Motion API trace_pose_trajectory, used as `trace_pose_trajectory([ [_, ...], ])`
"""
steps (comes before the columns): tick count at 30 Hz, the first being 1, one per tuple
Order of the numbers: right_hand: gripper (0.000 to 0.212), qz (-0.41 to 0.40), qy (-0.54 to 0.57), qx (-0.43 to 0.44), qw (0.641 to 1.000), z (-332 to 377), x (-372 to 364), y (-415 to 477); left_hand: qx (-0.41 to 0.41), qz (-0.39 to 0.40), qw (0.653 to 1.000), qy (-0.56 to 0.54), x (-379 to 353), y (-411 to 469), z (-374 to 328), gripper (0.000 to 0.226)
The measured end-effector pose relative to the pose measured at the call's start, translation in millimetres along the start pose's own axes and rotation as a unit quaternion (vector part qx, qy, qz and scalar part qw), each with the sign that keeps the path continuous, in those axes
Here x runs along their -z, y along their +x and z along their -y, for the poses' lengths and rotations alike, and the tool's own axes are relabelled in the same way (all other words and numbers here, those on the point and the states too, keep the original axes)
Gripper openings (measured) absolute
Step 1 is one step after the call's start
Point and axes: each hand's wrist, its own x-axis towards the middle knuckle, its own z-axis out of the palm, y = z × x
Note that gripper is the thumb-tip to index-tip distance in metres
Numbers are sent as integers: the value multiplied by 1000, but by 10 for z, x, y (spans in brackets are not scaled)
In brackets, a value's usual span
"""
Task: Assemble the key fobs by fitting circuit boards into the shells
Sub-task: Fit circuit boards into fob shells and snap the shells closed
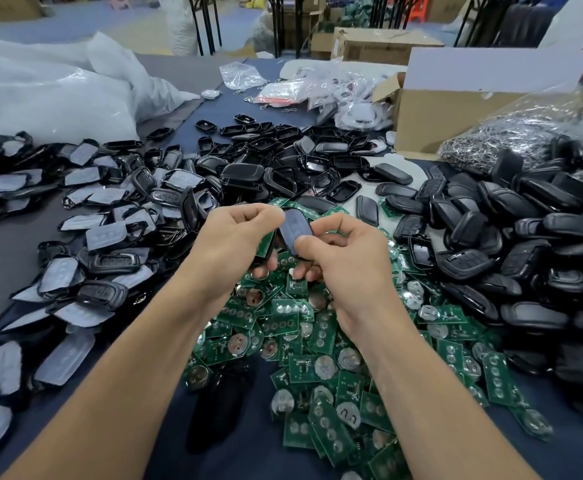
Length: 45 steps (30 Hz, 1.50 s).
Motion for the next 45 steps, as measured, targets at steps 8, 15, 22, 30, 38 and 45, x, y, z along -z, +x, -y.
trace_pose_trajectory([
  [8, 19, 123, 131, -150, 972, 120, 84, -31, -16, 0, 1000, -23, 48, -1, -30, 17],
  [15, 33, 205, 248, -226, 920, 171, 165, -35, -61, 32, 997, -40, 55, 5, -2, 21],
  [22, 28, 243, 319, -221, 889, 159, 226, -27, 0, 2, 991, -130, 44, 40, 26, 24],
  [30, 34, 171, 302, -187, 919, 127, 232, 23, -8, -147, 986, -72, -86, 22, 9, 33],
  [38, 19, 59, 0, -34, 998, 54, 73, -5, -44, -113, 992, -47, -66, 23, 16, 28],
  [45, 22, 7, -238, 103, 966, -30, 6, -67, -52, -93, 993, -42, -91, 4, 4, 25],
])
